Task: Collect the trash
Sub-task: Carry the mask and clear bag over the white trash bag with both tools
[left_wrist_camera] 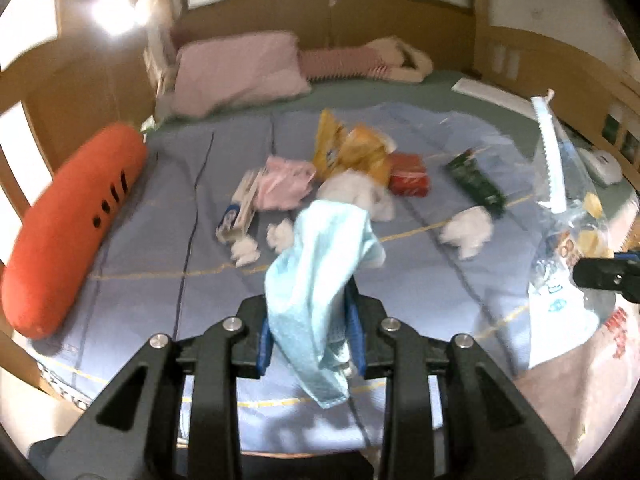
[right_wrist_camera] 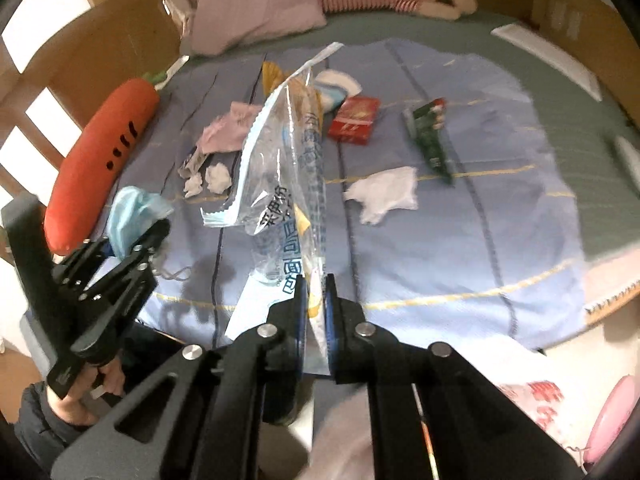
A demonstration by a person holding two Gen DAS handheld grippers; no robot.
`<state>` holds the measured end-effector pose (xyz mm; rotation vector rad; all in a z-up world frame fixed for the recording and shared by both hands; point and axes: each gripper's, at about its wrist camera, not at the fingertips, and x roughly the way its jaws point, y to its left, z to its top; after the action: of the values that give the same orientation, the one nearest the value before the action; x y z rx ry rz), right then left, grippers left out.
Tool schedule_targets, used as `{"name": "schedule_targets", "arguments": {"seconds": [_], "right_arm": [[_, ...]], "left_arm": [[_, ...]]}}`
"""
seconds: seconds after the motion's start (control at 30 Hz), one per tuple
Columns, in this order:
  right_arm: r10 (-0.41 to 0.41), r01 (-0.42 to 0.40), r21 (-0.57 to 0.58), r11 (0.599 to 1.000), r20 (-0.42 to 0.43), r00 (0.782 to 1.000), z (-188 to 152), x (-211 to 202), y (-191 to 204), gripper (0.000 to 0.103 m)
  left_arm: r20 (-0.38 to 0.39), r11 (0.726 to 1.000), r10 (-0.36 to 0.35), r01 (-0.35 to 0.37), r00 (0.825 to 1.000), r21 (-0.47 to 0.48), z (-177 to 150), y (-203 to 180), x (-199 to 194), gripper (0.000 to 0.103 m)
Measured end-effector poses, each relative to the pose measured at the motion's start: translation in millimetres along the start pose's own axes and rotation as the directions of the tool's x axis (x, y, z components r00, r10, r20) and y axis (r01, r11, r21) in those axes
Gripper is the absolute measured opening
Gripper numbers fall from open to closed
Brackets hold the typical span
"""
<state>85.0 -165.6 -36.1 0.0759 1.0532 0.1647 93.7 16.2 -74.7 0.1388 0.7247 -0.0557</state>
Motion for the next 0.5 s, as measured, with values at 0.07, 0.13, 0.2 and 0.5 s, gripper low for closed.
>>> {"name": "schedule_targets", "arguments": {"seconds": [0.07, 0.13, 0.2, 0.5], "right_arm": [[-0.060, 0.060, -0.004, 0.998, 0.039, 0.997, -15.3, -24.3, -5.6, 0.009], [-0.104, 0.105, -0.005, 0.994, 0.064, 0.992, -25.8, -37.2, -8.7, 0.009], [-0.164, 0.165, 0.005, 0.986, 0.095, 0.982, -41.3, -56.0, -14.2, 0.009], [-0.218, 0.206, 0.107, 0.973, 0.125, 0.968, -87.5, -85.5, -57.4, 0.009]], "left_arm": [[0.034, 1.000, -0.015, 0.015, 0.999, 0.018, 2.6, -10.7, -20.1, 0.031], [0.075, 0.998, -0.044, 0.042, 0.996, 0.038, 5.4, -23.7, -44.5, 0.031], [0.100, 0.996, -0.069, 0.064, 0.993, 0.058, 6.8, -36.0, -62.2, 0.031], [0.124, 0.972, -0.190, 0.169, 0.974, 0.164, -1.7, -90.4, -110.6, 0.031]]}}
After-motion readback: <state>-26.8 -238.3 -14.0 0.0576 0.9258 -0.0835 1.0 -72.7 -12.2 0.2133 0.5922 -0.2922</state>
